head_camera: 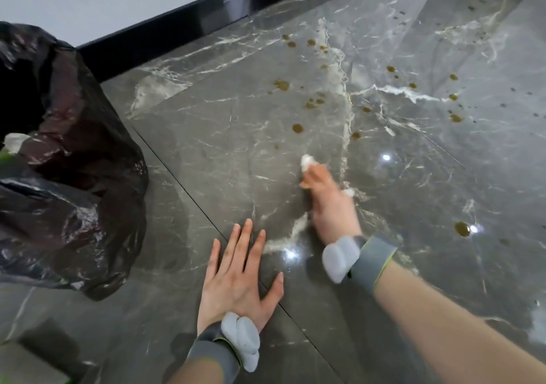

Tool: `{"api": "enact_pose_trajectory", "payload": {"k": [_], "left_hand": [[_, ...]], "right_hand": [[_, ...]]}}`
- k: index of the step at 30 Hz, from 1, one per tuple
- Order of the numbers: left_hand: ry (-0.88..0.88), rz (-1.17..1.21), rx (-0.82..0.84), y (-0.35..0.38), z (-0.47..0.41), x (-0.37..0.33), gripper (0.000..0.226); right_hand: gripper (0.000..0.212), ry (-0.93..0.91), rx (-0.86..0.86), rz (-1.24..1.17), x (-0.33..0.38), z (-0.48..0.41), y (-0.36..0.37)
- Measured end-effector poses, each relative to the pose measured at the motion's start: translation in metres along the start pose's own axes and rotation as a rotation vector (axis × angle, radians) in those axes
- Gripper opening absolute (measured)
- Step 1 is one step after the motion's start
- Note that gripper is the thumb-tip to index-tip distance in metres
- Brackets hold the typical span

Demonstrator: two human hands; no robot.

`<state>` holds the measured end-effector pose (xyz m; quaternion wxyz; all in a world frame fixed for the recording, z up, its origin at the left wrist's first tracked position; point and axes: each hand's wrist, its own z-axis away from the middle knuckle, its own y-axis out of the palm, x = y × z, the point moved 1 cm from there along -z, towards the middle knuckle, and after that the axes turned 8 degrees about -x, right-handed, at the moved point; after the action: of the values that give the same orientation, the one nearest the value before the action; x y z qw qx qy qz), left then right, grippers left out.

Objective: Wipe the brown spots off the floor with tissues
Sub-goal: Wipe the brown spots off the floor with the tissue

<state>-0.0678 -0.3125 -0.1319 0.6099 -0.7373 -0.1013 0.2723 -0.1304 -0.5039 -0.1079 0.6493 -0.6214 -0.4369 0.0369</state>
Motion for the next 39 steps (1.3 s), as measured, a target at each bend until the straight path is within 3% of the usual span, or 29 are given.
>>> {"api": "enact_pose_trajectory", "payload": {"k": [3,5,11,13,18,20,22,24,26,27,29,33,35,37,39], "left_hand": [[0.007,-0.007,-0.001,0.0,-0.001,0.0,0.07],[0.002,-0.009,0.002,0.0,0.0,0.001,0.07],[0.005,-0.017,-0.001,-0.001,0.0,0.0,0.069],[0.004,0.008,-0.014,-0.001,-0.001,0.001,0.07],[0.013,0.047,-0.059,0.0,-0.001,0.002,0.074],[0.009,0.051,-0.061,0.0,-0.002,0.001,0.075],[0.002,0.054,-0.062,0.0,-0.003,0.002,0.076],[0.004,0.061,-0.07,0.0,-0.002,0.002,0.076],[0.009,0.063,-0.078,0.002,0.0,0.002,0.076],[0.01,0.07,-0.083,0.002,0.0,0.003,0.077],[0.004,0.087,-0.094,0.001,-0.001,0.002,0.078],[-0.004,0.104,-0.086,0.001,-0.002,0.002,0.079],[0.004,0.103,-0.088,0.001,-0.001,0.001,0.078],[0.006,0.105,-0.09,0.0,-0.001,0.001,0.077],[0.002,0.111,-0.086,0.0,-0.001,0.001,0.077]], "right_hand": [[0.042,-0.326,0.174,-0.075,0.038,0.032,0.021],[0.039,-0.425,0.213,-0.12,0.031,0.024,0.017],[0.024,0.043,-0.157,-0.048,-0.017,-0.045,0.0],[0.023,-0.026,-0.134,-0.085,0.004,-0.043,0.01],[0.027,-0.397,0.137,-0.21,0.051,-0.024,0.045],[0.03,-0.401,0.068,-0.185,0.039,-0.049,0.045],[0.033,-0.274,-0.153,-0.086,0.021,-0.081,0.034],[0.038,0.023,-0.297,-0.013,0.007,-0.103,0.018],[0.041,0.236,-0.297,0.026,0.001,-0.117,0.017],[0.041,0.259,-0.265,0.038,0.005,-0.119,0.02],[0.039,0.195,-0.173,0.019,0.022,-0.115,0.03],[0.041,-0.273,0.093,-0.109,0.065,-0.06,0.049],[0.047,-0.394,0.188,-0.108,0.058,-0.05,0.041],[0.048,-0.316,0.122,-0.032,0.032,-0.071,0.027],[0.045,-0.068,-0.047,0.054,-0.006,-0.097,0.008]]}}
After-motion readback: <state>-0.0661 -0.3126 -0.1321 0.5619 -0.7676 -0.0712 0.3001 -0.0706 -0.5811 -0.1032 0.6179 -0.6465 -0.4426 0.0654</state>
